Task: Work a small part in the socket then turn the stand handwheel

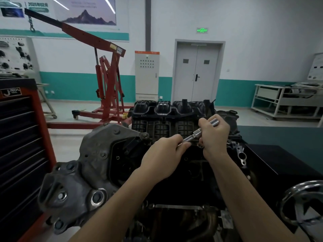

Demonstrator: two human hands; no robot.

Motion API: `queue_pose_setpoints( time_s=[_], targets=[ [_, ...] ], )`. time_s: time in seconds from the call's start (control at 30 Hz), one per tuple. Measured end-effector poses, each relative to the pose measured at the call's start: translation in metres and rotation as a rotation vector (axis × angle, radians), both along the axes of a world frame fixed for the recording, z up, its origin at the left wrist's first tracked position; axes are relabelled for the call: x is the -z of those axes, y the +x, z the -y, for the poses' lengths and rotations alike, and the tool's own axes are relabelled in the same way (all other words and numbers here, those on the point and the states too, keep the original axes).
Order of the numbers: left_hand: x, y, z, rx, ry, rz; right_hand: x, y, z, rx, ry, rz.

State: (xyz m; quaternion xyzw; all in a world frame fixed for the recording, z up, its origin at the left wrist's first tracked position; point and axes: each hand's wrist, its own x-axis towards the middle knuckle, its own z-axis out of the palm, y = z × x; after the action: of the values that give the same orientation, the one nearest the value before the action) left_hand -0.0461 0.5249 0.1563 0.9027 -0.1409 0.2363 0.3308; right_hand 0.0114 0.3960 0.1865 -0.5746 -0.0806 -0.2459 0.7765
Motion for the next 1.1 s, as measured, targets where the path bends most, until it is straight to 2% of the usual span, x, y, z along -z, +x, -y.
queue_pose_setpoints(
  time_s=[0.17, 0.37, 0.5, 0.67, 0.93, 1.0, 1.1],
  targets=[
    [-0.003, -0.005, 0.004, 0.043, -0.064, -0.033, 0.001, 0.001, -0.001, 0.002, 0.051, -0.008],
    [0.002, -0.007, 0.019, -0.12, 0.056, 0.023, 0.006, 0.003, 0.002, 0.044, 0.042, -0.042],
    [0.007, -0.003, 0.025, -0.057, -0.11, -0.015, 0.005, 0.005, 0.002, 0.041, 0.067, -0.059],
    [0.009, 0.003, 0.029, -0.162, 0.078, 0.073, 0.006, 0.009, 0.008, 0.067, 0.02, -0.02],
    [0.025, 0.01, 0.026, 0.001, -0.136, -0.024, -0.006, 0.009, 0.018, -0.098, -0.095, -0.175],
    [0.028, 0.012, 0.026, 0.025, -0.169, -0.053, -0.011, 0.006, 0.018, -0.263, 0.047, -0.171],
    [0.031, 0.01, 0.03, 0.075, -0.226, -0.098, -0.015, 0.002, 0.015, -0.5, 0.424, -0.18]
  ],
)
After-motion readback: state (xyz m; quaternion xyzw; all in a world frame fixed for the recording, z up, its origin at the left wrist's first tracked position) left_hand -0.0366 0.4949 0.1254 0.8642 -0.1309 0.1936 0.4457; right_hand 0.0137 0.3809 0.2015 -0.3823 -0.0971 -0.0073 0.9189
